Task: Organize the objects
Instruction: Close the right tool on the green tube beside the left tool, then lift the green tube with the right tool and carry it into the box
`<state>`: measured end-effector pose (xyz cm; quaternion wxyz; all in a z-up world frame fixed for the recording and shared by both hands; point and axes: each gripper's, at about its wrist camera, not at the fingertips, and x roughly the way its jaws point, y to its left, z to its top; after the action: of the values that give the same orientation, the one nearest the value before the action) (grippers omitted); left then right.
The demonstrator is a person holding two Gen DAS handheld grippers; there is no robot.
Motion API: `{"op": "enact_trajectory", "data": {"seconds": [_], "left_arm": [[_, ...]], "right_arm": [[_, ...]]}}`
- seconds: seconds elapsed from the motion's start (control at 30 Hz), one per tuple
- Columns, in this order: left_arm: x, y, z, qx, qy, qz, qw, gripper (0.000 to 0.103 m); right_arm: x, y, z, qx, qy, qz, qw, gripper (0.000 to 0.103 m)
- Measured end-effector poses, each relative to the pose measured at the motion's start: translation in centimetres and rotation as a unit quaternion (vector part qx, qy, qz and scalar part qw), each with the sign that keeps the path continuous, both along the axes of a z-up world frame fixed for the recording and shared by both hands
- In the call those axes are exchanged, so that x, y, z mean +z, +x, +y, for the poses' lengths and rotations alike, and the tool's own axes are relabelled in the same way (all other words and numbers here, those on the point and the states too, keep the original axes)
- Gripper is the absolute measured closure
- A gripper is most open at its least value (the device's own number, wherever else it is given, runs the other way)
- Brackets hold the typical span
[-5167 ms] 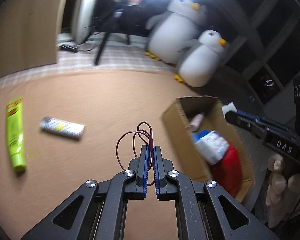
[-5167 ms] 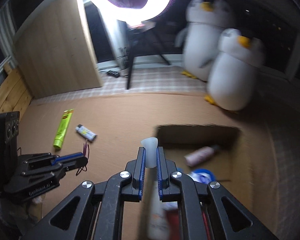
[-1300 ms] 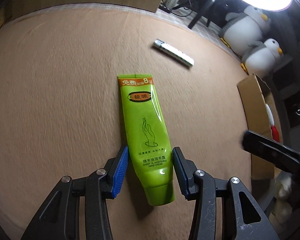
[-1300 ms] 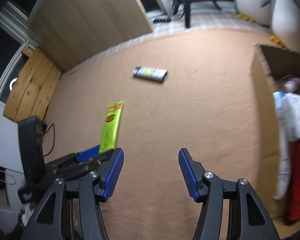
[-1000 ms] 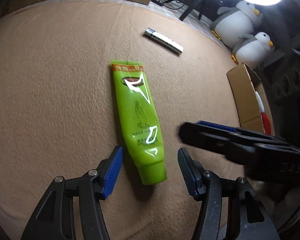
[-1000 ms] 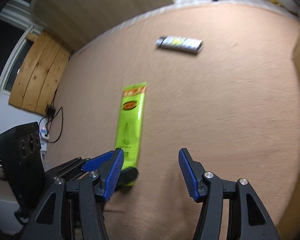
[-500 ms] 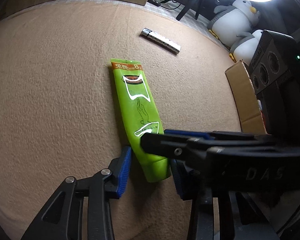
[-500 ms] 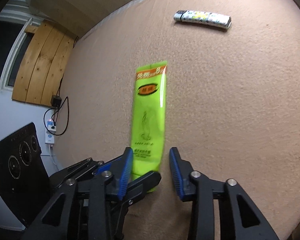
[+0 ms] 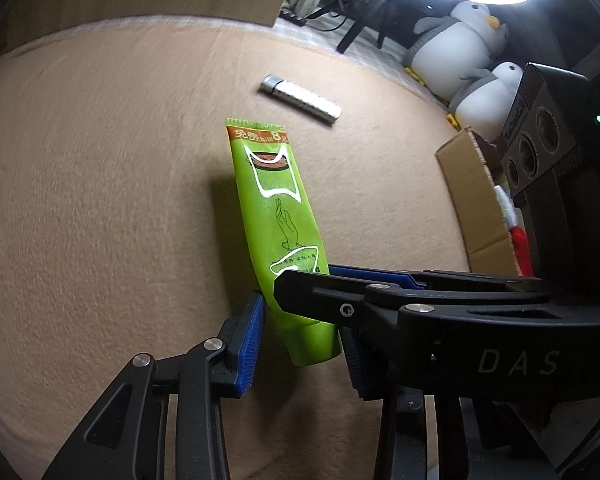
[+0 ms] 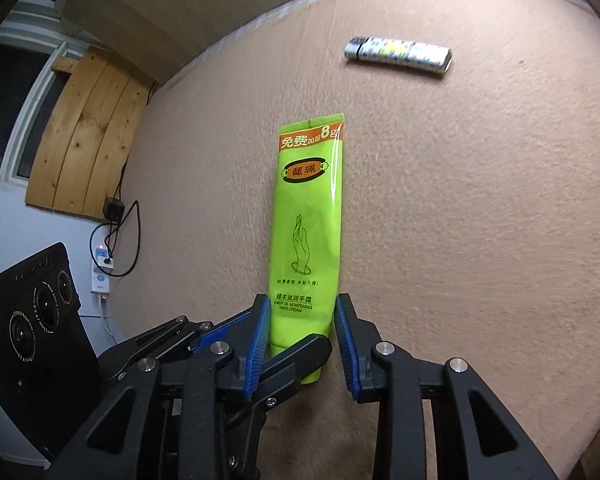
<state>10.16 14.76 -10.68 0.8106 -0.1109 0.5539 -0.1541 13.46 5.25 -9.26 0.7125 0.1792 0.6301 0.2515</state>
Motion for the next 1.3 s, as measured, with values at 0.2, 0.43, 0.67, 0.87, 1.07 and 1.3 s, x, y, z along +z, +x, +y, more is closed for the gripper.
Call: {"op": "enact_trajectory", "data": {"seconds": [0.2,0.43,0.67,0.87,1.07,1.3], "left_arm": [[2.2,0.7,-2.8,-0.025,-0.008,-0.023,0.9994,0.064],[4.6,1.2,-8.9,-0.074,-0.024,-0.047,0.9959,0.064],[6.2,1.0,-16.4,-0.128,-0.044,-0.059,0.989,0.064],[6.0,0.4,-22.4,-0.17,-0.055,-0.054,0.9824,0.064],[5.9,-0.6,-26.3,-0.2,-0.057,-0.053,0.9768,0.064],[6.2,-1.2,-29.1,-0.218,-0.059,-0.053,0.9728,0.048]], "right_arm": [[2.5,-0.1,-3.2,-0.027,-0.005,-0.029,0.999,0.073],[5.2,-0.6,-8.9,-0.072,-0.025,-0.063,0.995,0.073],[6.8,-2.1,-16.3,-0.127,-0.042,-0.083,0.988,0.073],[7.0,-4.0,-21.6,-0.166,-0.053,-0.083,0.981,0.073],[7.0,-5.6,-25.0,-0.192,-0.058,-0.083,0.976,0.073],[7.5,-7.1,-27.8,-0.216,-0.077,-0.096,0.969,0.07]]}}
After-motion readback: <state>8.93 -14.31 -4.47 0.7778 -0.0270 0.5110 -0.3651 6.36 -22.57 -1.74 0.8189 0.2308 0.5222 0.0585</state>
